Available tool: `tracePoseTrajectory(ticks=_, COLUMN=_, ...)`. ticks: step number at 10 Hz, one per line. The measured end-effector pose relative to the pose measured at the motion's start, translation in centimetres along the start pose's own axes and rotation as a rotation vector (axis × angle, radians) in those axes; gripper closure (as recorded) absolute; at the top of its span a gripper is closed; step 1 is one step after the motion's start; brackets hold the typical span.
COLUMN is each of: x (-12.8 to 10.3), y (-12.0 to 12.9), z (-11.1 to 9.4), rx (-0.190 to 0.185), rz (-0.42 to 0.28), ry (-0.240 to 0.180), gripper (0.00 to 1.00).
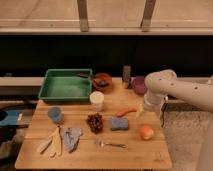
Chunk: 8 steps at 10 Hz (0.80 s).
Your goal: Place apple in paper cup
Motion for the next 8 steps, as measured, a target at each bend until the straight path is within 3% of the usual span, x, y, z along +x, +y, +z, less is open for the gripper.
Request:
tracePoseTrajectory(ticks=3, x=0.7, y=0.6, z=2.4, rx=-0.008, rz=0.009, ry=0.068, gripper=0.30)
tracePoseTrajectory(ticks=8, x=2.2, y=0.9, z=4.3, rx=-0.026, rz=0.034, ry=0.136, gripper=0.30)
